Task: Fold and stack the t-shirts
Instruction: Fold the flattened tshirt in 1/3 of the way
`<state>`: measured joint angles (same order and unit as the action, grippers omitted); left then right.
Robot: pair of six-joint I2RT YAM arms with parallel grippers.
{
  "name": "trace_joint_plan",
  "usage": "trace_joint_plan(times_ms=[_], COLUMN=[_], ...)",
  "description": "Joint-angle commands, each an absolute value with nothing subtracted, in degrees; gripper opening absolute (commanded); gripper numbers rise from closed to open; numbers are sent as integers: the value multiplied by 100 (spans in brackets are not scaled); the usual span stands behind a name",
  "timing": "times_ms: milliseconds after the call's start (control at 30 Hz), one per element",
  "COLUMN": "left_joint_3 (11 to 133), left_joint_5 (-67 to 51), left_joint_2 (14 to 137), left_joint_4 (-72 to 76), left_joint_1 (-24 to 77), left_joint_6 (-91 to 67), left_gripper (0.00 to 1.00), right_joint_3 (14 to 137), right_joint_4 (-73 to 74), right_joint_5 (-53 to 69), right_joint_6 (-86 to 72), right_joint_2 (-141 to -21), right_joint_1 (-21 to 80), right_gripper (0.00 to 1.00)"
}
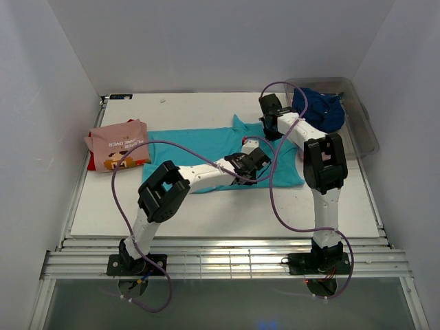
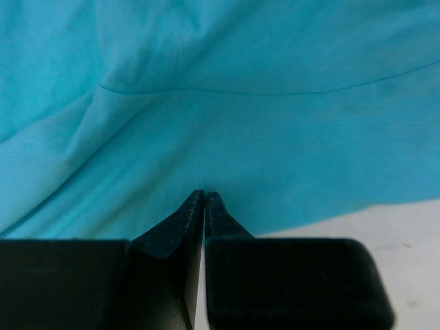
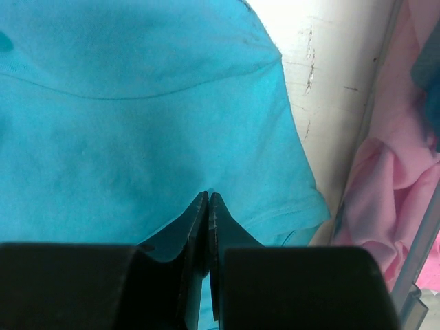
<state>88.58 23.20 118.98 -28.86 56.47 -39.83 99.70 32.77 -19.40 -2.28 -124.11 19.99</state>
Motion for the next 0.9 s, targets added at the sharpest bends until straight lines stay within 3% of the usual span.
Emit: trace_joint_plan(times_ms=[0,867], left_joint_3=[8763,7137], left_joint_5=[2374,1477], left_joint_2=[12181,11909], left_joint_4=[-2822,-2320], left_joint_1=[5607,6126], left_joint_6=[-3937,-4711], left_gripper=[17,11], right_joint_3=[10160,10652], right_joint_4=[2962,3226], right_joint_5=[-2109,-2312], right_joint_6=[-44,-88], right_joint_2=[-12199,-12823], right_joint_1=[1995,1995], right_gripper=[8,8])
